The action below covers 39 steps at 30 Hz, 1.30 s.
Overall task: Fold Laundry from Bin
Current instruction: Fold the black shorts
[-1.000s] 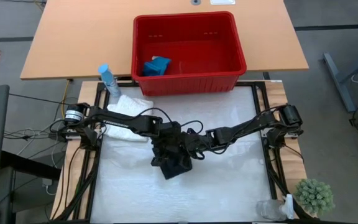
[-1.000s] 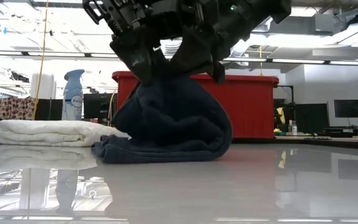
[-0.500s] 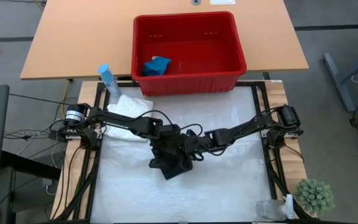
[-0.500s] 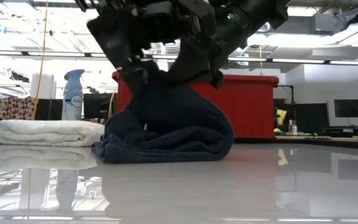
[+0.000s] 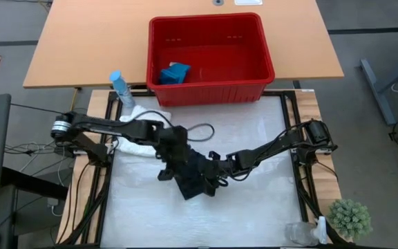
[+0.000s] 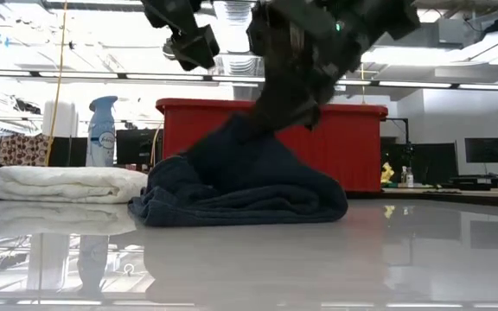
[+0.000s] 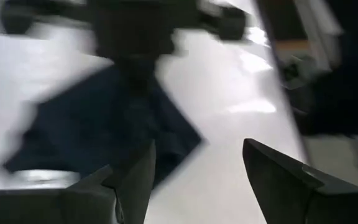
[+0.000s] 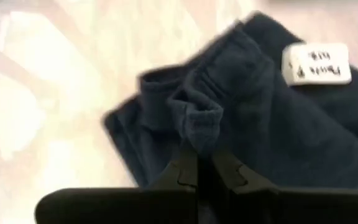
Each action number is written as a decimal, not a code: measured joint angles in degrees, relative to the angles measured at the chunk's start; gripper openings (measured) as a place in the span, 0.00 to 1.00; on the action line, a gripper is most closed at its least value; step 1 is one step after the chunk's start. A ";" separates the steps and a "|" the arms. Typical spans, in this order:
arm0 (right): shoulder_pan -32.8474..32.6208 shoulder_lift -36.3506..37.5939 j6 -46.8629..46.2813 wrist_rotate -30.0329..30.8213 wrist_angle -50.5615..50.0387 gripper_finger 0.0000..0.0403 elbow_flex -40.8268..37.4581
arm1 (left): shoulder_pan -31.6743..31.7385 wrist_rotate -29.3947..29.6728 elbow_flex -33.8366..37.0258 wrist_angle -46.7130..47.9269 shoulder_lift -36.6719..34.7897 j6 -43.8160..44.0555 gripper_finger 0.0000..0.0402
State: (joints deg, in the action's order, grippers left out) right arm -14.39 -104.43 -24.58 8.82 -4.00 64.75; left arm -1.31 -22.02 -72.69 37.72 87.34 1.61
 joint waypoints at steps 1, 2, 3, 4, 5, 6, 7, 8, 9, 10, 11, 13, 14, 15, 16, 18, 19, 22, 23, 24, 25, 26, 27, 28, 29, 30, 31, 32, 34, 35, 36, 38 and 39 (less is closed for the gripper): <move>0.03 0.43 0.52 0.05 0.20 0.08 0.00 | 0.04 2.60 0.00 -0.49 -0.70 0.00 0.58; 0.16 0.66 0.69 -0.03 0.65 0.08 0.17 | 0.04 5.31 0.04 -0.73 -1.23 0.21 0.58; 0.29 0.78 0.70 -0.06 1.23 0.08 0.45 | 0.04 7.47 0.09 -0.81 -1.77 0.66 0.58; 0.42 0.78 0.70 -0.07 1.75 0.08 0.63 | 0.02 9.26 0.11 -0.98 -2.45 0.98 0.58; 0.50 0.78 0.70 -0.05 2.20 0.08 0.63 | 0.01 10.87 0.11 -0.94 -3.13 1.05 0.58; 0.61 0.69 0.70 -0.05 3.18 0.08 0.55 | 0.01 12.43 0.11 -0.52 -3.82 1.14 0.58; 0.63 0.67 0.72 0.03 4.50 0.08 0.55 | 0.01 13.69 0.11 0.13 -4.36 1.27 0.58; 0.63 0.67 0.94 0.02 5.69 0.08 0.56 | 0.01 14.65 0.11 0.56 -4.67 1.35 0.58; 0.63 0.67 1.19 0.02 6.70 0.08 0.57 | 0.01 15.18 0.13 0.73 -5.04 1.70 0.58; 0.75 0.69 1.53 -0.02 7.55 0.08 0.60 | 0.01 15.26 0.15 1.13 -5.45 2.16 0.58; 0.87 0.69 1.91 -0.04 8.17 0.08 0.63 | 0.01 15.29 0.17 1.72 -5.87 2.66 0.58; 0.95 0.69 2.43 -0.09 8.68 0.08 0.63 | -0.17 15.82 0.32 3.12 -6.44 3.71 0.58; 1.11 0.69 2.61 -0.07 9.27 0.08 0.63 | -0.30 16.54 0.93 3.49 -6.60 4.35 0.58; 1.25 0.69 2.64 -0.07 9.70 0.08 0.65 | -0.57 17.14 1.89 3.48 -6.66 5.20 0.58; 1.44 0.52 2.64 -0.06 9.90 0.08 0.66 | -0.74 17.52 3.29 2.58 -6.91 6.05 0.58; 1.49 0.08 2.68 -0.01 10.18 0.08 0.66 | -1.42 17.85 6.86 -0.55 -7.66 7.66 0.57; 1.46 -0.06 2.95 -0.08 9.88 0.08 0.66 | -1.73 17.94 8.71 -2.40 -8.00 8.72 0.57; 1.67 -1.68 3.50 -1.50 11.90 0.08 0.76 | -2.61 18.11 14.43 -7.79 -8.67 12.17 0.56; 1.63 -1.87 3.56 -1.75 11.71 0.08 0.73 | -2.84 18.57 15.94 -8.45 -8.68 13.39 0.56; 1.60 -2.30 3.57 -2.39 11.79 0.08 0.63 | -2.99 19.26 17.12 -8.97 -8.68 14.67 0.55; 1.62 -3.06 3.56 -3.09 13.17 0.08 0.74 | -3.25 20.17 18.02 -9.02 -8.68 15.72 0.55; 1.71 -3.54 3.39 -3.60 13.97 0.08 1.08 | -3.55 21.14 18.78 -7.93 -8.72 16.74 0.55; 1.73 -3.70 3.23 -3.82 13.91 0.08 1.09 | -3.92 22.13 19.68 -6.49 -8.73 17.97 0.54; 1.73 -3.77 3.12 -4.04 13.30 0.08 0.96 | -4.38 22.57 20.77 -6.06 -8.73 19.24 0.54; 1.72 -4.06 3.02 -4.09 13.60 0.08 0.94 | -5.06 22.80 21.96 -6.52 -8.73 20.53 0.54; 1.68 -4.42 3.04 -4.07 14.27 0.08 1.02 | -5.83 22.85 23.13 -6.94 -8.82 21.97 0.54; 1.68 -4.51 3.04 -4.06 14.08 0.08 1.05 | -6.70 22.84 24.23 -7.40 -9.07 23.63 0.53; 1.69 -4.59 3.03 -4.08 13.91 0.08 0.98 | -7.64 22.87 25.26 -8.85 -9.21 25.20 0.53; 1.78 -4.67 3.02 -4.30 14.76 0.08 0.96 | -10.06 24.38 27.30 -12.12 -9.19 28.00 0.53; 1.83 -4.67 3.02 -4.30 15.20 0.08 0.96 | -11.41 25.80 28.58 -12.74 -9.19 29.78 0.52; 1.86 -4.67 3.04 -4.29 15.57 0.08 0.98 | -12.68 27.45 29.85 -14.04 -9.17 31.82 0.52; 2.02 -4.67 3.04 -4.29 15.95 0.08 0.98 | -15.02 30.48 32.21 -18.35 -9.12 36.60 0.52; 2.15 -4.69 3.02 -4.29 16.22 0.08 0.98 | -15.97 31.70 33.37 -20.32 -9.14 38.98 0.52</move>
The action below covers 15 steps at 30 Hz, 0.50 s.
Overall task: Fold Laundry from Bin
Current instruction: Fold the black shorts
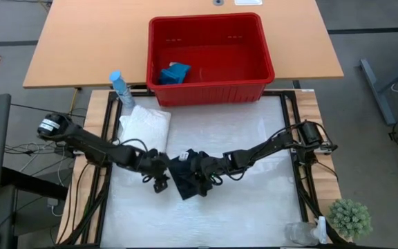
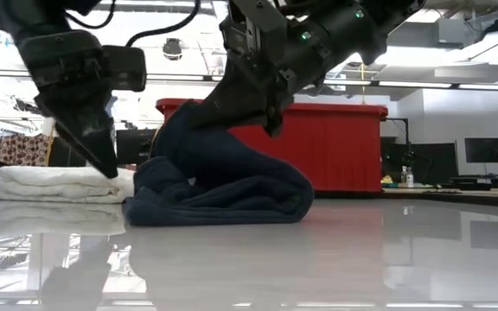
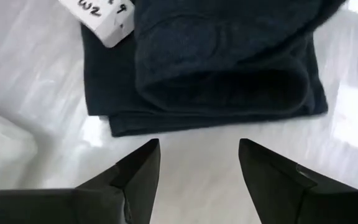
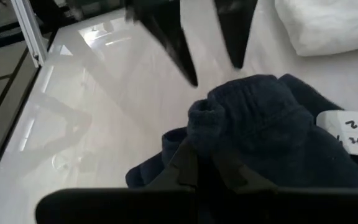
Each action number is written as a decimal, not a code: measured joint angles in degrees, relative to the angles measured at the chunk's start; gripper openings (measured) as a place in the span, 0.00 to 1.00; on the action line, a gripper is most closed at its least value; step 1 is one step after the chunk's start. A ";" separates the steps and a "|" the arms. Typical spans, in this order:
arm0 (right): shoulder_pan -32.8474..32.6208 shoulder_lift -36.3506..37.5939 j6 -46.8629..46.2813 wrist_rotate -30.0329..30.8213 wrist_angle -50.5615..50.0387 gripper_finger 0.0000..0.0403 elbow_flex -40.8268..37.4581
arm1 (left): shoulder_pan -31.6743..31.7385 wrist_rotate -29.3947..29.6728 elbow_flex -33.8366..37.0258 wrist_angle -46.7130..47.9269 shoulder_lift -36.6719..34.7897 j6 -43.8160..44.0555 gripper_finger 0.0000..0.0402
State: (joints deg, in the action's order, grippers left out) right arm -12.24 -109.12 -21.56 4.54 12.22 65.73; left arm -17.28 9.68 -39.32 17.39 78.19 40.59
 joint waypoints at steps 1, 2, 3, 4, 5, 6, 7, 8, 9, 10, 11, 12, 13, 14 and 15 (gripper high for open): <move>0.01 0.00 0.00 -0.02 0.30 0.08 0.00 | -0.89 0.58 1.03 -1.59 0.00 2.08 0.51; 0.03 0.00 0.00 -0.01 0.46 0.08 0.00 | -1.77 1.06 1.97 -3.31 0.07 3.71 0.51; 0.05 0.00 0.00 -0.01 0.47 0.08 0.00 | -2.59 1.61 2.71 -5.15 0.40 5.35 0.51; 0.05 0.00 0.01 -0.02 0.46 0.08 0.00 | -3.32 1.96 3.34 -7.36 0.75 6.46 0.51; 0.05 0.00 0.02 -0.02 0.40 0.08 0.00 | -4.01 2.15 4.03 -9.69 1.20 7.23 0.50; 0.05 0.00 0.00 -0.02 0.28 0.08 0.00 | -4.48 2.11 4.65 -11.40 1.80 7.76 0.50; 0.03 0.00 0.00 -0.02 0.27 0.08 0.00 | -4.71 2.07 5.11 -12.47 2.48 8.16 0.49; 0.03 0.00 0.00 -0.02 0.32 0.08 0.00 | -4.94 2.13 5.35 -13.00 3.29 8.49 0.49; 0.03 0.00 0.00 -0.02 0.40 0.08 0.00 | -5.09 2.16 5.47 -13.67 4.10 8.73 0.48; 0.03 0.00 0.00 -0.02 0.42 0.08 0.00 | -5.22 2.27 5.49 -14.48 4.90 8.89 0.48; 0.03 0.00 0.02 -0.02 0.36 0.08 0.00 | -5.28 2.45 5.49 -15.50 5.70 8.93 0.47; 0.03 0.00 0.01 -0.02 0.34 0.08 0.00 | -5.28 2.70 5.49 -16.76 6.58 8.71 0.46; 0.03 0.00 0.02 -0.02 0.35 0.08 0.00 | -5.28 2.90 5.49 -18.14 7.47 8.60 0.46; 0.03 0.00 0.02 -0.02 0.34 0.08 0.00 | -5.28 3.05 5.49 -19.46 8.40 8.58 0.45; 0.03 0.00 0.02 -0.02 0.35 0.08 0.00 | -5.26 3.09 5.49 -20.84 9.28 8.58 0.44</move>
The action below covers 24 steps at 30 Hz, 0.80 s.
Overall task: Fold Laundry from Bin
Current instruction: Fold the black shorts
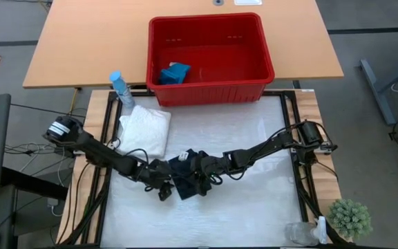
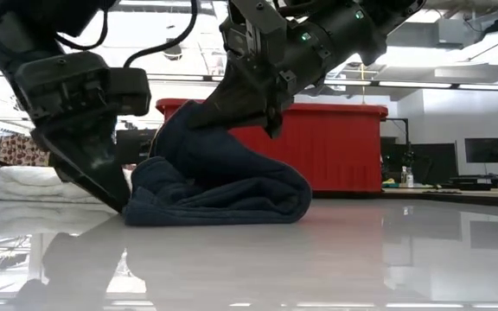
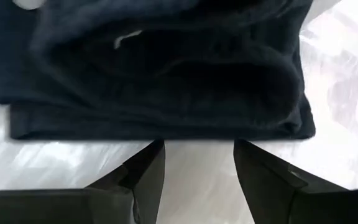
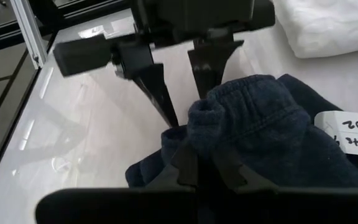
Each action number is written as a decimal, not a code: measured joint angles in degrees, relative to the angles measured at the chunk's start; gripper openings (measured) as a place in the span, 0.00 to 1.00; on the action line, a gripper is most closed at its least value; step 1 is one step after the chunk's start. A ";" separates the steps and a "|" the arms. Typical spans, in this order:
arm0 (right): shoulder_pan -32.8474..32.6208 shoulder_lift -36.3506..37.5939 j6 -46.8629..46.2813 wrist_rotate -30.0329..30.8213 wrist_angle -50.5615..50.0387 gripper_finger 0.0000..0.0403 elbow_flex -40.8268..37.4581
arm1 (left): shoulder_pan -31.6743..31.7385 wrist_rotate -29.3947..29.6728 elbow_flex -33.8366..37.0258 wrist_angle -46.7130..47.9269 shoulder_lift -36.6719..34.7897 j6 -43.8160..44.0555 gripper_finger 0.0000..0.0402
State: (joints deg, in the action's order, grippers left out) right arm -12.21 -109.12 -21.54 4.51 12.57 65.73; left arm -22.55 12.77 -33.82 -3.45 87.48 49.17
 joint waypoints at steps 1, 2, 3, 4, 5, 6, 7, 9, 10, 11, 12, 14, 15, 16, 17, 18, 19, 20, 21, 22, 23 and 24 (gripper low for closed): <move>0.00 0.00 0.00 0.00 -0.02 0.08 0.00 | 0.00 0.03 0.00 -1.32 0.74 0.00 0.44; 0.00 0.00 0.00 0.02 -0.06 0.08 0.00 | 0.01 0.06 0.00 -2.75 1.59 0.02 0.44; 0.00 0.00 0.00 0.00 -0.06 0.08 0.00 | 0.02 0.15 0.00 -3.96 2.38 0.00 0.43; 0.00 0.00 0.00 0.00 -0.06 0.08 0.00 | 0.02 0.29 0.00 -4.80 2.92 0.01 0.43; 0.00 0.00 0.00 0.00 -0.04 0.08 0.00 | 0.02 0.45 -0.01 -5.67 3.44 0.03 0.43; 0.00 0.00 0.00 0.00 -0.06 0.08 0.00 | 0.00 0.60 -0.04 -6.20 3.80 0.05 0.43; 0.00 0.00 0.02 0.00 -0.09 0.08 0.00 | 0.00 0.70 -0.04 -6.71 4.12 0.05 0.42; 0.00 0.00 0.02 0.00 -0.10 0.08 0.00 | 0.00 1.34 -0.04 -7.60 4.25 0.07 0.42; 0.00 0.00 0.03 0.00 -0.10 0.08 0.00 | 0.00 1.61 -0.04 -8.05 4.29 0.11 0.42; -0.02 0.00 0.02 0.00 -0.10 0.08 0.00 | 0.00 1.94 -0.03 -8.64 4.34 0.16 0.42; -0.02 0.00 0.04 -0.02 -0.10 0.08 0.00 | 0.01 2.17 -0.02 -9.23 4.40 0.19 0.42; -0.02 0.00 0.06 -0.11 -0.10 0.08 0.00 | 0.02 2.28 -0.02 -10.68 4.44 0.19 0.42; -0.03 0.00 0.16 -0.12 -0.10 0.08 0.00 | 0.02 2.41 -0.02 -10.95 4.42 0.20 0.42; -0.10 0.00 0.20 -0.21 -0.10 0.08 0.00 | 0.02 2.46 -0.02 -11.01 4.42 0.18 0.42; -0.16 0.00 0.25 -0.45 -0.10 0.08 0.00 | 0.02 2.47 -0.02 -10.90 4.42 0.18 0.42; -0.29 0.00 0.44 -0.88 -0.17 0.08 0.00 | 0.02 2.50 -0.02 -10.87 4.42 0.18 0.42; -0.45 0.00 0.49 -1.31 -0.28 0.08 0.00 | 0.02 2.50 -0.02 -10.93 4.42 0.18 0.42; -0.54 -0.50 0.50 -1.65 -0.06 0.08 0.00 | 0.02 2.51 -0.02 -10.92 4.42 0.18 0.42; -0.72 -0.75 0.45 -1.80 0.15 0.08 0.00 | 0.02 2.51 -0.02 -10.88 4.42 0.18 0.42; -1.03 -0.89 0.46 -1.96 -0.12 0.08 0.00 | 0.02 2.51 -0.02 -10.91 4.42 0.18 0.42; -1.25 -1.15 0.49 -2.21 -0.44 0.08 -0.05 | 0.02 2.51 -0.02 -10.99 4.44 0.18 0.42; -1.33 -1.91 0.49 -2.25 0.28 0.08 -0.05 | 0.02 2.56 -0.02 -11.06 4.42 0.18 0.42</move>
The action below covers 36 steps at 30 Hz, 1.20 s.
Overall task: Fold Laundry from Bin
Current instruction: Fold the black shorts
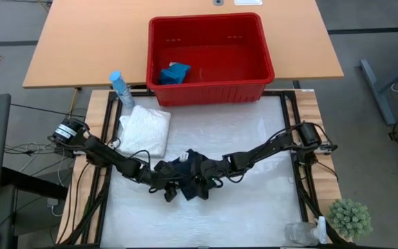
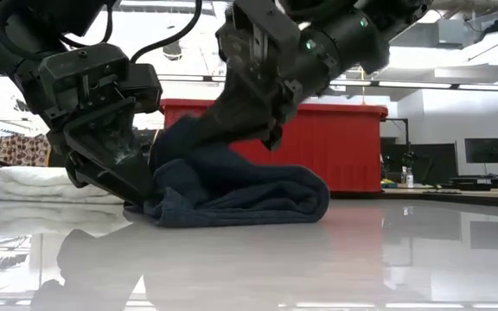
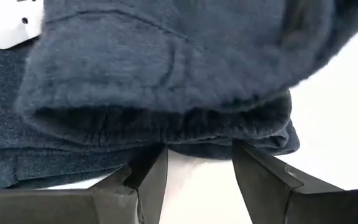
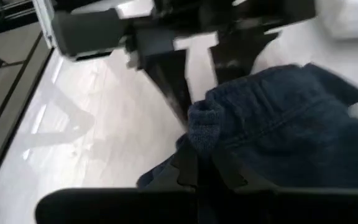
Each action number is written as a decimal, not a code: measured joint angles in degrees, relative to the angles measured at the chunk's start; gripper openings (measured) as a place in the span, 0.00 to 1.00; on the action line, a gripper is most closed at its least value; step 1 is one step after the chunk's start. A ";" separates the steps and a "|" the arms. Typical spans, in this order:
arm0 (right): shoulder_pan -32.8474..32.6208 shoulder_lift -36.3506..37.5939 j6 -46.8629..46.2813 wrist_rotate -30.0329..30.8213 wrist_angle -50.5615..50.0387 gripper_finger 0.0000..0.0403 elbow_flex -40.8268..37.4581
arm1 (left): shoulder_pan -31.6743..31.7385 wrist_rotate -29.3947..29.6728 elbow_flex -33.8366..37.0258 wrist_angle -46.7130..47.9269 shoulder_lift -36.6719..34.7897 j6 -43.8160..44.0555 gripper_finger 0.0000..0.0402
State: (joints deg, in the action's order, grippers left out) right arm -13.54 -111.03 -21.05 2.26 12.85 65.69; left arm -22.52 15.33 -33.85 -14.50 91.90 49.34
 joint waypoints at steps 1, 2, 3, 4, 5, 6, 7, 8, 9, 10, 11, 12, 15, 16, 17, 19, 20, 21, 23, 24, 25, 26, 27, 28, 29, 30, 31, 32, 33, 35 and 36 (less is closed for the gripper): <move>0.02 -0.42 -0.10 -0.27 0.51 0.08 0.10 | 0.00 0.03 0.00 -0.04 0.00 0.00 0.42; 0.00 -0.71 -0.27 -0.73 0.40 0.08 0.11 | 0.00 0.12 0.00 -0.12 0.00 0.01 0.42; -0.02 -0.88 -0.62 -1.09 -0.20 0.08 0.07 | 0.00 0.12 0.00 -0.32 0.00 0.02 0.42; 0.00 -1.54 -0.78 -1.11 0.19 0.08 0.07 | 0.00 0.10 0.00 -0.51 0.00 0.07 0.42; 0.04 -1.97 -0.95 -1.10 0.60 0.08 0.23 | 0.00 0.11 0.00 -0.52 0.00 0.09 0.42; 0.07 -2.17 -0.96 -1.09 0.67 0.08 0.25 | 0.00 0.09 0.00 -0.56 0.00 0.13 0.42; 0.07 -2.28 -0.98 -1.11 0.46 0.08 0.21 | 0.00 0.09 0.00 -0.65 0.00 0.17 0.42; 0.07 -2.43 -0.98 -1.15 0.65 0.08 0.18 | 0.00 0.09 0.00 -0.67 0.00 0.21 0.42; 0.07 -2.72 -1.03 -1.16 1.29 0.08 0.21 | 0.00 0.09 0.00 -0.66 0.00 0.23 0.42; 0.07 -2.82 -1.27 -1.16 1.29 0.08 0.27 | 0.00 0.09 0.00 -0.65 0.00 0.24 0.42; 0.07 -2.91 -1.37 -1.44 1.03 0.08 0.27 | 0.00 0.09 0.00 -0.71 0.00 0.23 0.42; 0.02 -3.06 -1.35 -2.32 0.83 0.08 0.25 | 0.00 0.11 0.00 -0.74 0.00 0.16 0.42; -0.30 -3.81 -1.83 -3.24 0.74 0.11 0.25 | 0.00 0.05 0.00 -0.85 0.00 0.02 0.42; -0.41 -3.82 -1.83 -3.45 0.68 0.13 0.22 | 0.00 0.04 0.00 -0.87 0.00 0.02 0.42; -0.52 -3.82 -1.78 -3.55 0.76 0.15 0.22 | 0.00 -0.15 0.00 -0.91 0.00 0.02 0.42; -0.65 -3.80 -1.13 -3.56 0.89 0.19 0.25 | 0.03 -1.12 0.00 -0.87 0.00 0.00 0.42; -0.63 -3.80 -1.11 -3.56 0.81 0.20 0.25 | 0.07 -1.83 0.00 -0.88 0.00 0.00 0.42; -0.63 -3.80 -1.13 -3.60 0.70 0.22 0.25 | 0.07 -2.84 0.00 -0.79 -0.06 -0.06 0.42; -0.61 -3.80 -1.11 -3.81 0.68 0.26 0.25 | 0.09 -4.82 0.00 0.17 -0.99 -0.18 0.42; -0.59 -3.80 -1.05 -3.85 0.52 0.27 0.25 | 0.25 -5.96 0.00 0.41 -1.72 -0.20 0.42; -0.59 -3.80 -0.95 -3.86 0.19 0.29 0.25 | 0.28 -6.79 -0.02 1.13 -2.64 -0.20 0.42; -0.59 -3.80 -0.94 -3.89 -0.18 0.31 0.25 | 0.34 -7.44 -0.02 2.39 -3.68 -0.20 0.42; -0.59 -3.80 -0.93 -3.89 -0.35 0.32 0.25 | 0.41 -7.71 -0.02 3.36 -4.87 -0.21 0.42; -0.59 -3.80 -0.95 -3.91 -0.46 0.34 0.25 | 0.47 -7.62 -0.02 4.05 -6.22 -0.33 0.42; -0.60 -3.80 -0.94 -3.91 -0.58 0.36 0.25 | 0.50 -7.23 -0.02 4.67 -7.93 -0.93 0.42; -0.67 -3.80 -0.95 -3.91 -0.60 0.38 0.25 | 0.50 -5.90 -0.02 4.90 -9.70 -2.30 0.42; -0.72 -3.80 -0.95 -3.91 -0.67 0.39 0.25 | 0.47 -3.65 -0.02 4.47 -11.46 -3.93 0.42; -0.74 -3.80 -0.95 -3.91 -0.80 0.41 0.25 | 0.25 -0.16 -0.04 4.18 -13.17 -5.66 0.42; -0.74 -3.80 -0.95 -3.92 -0.86 0.42 0.25 | -0.08 3.91 -0.09 4.12 -14.43 -7.44 0.42; -0.74 -3.80 -0.95 -3.93 -0.88 0.44 0.25 | -0.20 11.25 -0.09 4.49 -15.72 -10.50 0.42; -0.74 -3.80 -0.98 -3.93 -0.88 0.45 0.25 | 0.23 13.01 -0.02 4.46 -15.71 -11.44 0.42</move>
State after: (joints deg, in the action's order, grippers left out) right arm -14.28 -114.83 -22.03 -1.67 11.97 65.93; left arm -22.30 28.34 -33.87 -10.04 76.19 37.90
